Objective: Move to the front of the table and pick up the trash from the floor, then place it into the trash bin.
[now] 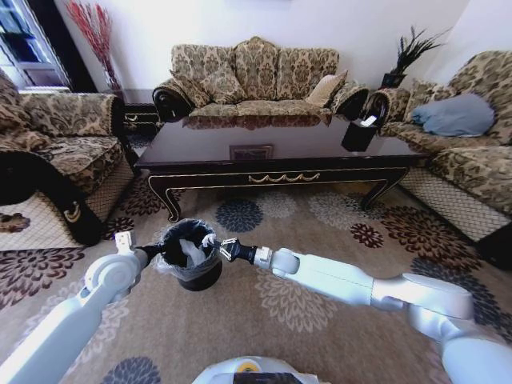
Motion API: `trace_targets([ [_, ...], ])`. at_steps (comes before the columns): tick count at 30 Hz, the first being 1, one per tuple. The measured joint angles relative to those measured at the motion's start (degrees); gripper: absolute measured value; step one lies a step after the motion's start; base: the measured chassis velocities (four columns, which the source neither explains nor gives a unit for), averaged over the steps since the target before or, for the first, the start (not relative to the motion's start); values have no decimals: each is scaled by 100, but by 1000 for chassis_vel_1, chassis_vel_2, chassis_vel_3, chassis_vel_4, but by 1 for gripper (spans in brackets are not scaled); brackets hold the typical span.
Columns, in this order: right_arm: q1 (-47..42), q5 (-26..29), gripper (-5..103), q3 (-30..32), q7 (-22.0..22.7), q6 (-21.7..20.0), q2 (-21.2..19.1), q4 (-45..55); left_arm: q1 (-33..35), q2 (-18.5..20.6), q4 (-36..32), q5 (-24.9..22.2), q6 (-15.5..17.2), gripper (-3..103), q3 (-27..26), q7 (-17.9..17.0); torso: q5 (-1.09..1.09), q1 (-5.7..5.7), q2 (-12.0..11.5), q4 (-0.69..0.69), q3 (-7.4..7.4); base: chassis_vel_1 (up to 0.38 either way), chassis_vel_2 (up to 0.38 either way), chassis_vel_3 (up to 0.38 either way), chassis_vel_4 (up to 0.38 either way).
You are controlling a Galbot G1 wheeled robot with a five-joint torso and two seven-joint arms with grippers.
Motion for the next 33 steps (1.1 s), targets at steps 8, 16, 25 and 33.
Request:
trace_targets([
  [8,90,33,42,27,2,-18,-34,80,42,-4,-36,7,-1,4,-20,3,0,0,0,0,0,0,0,0,0],
  [16,-148,138,70,638,310,-79,-207,156,319,-109,-94,113,-6,4,-162,-18,0,0,0,1,0,0,0,0,0],
  [25,-823,693,99,1933,804,-343,-791,203,675,-221,-219,128,-30,4,-322,-82,2,0,0,0,0,0,0,0,0],
  [33,-2282,739,100,3521,1907,-937,-1361,568,1148,-567,-167,296,-58,4,-414,-339,1,0,0,-2,-1,0,0,0,0],
])
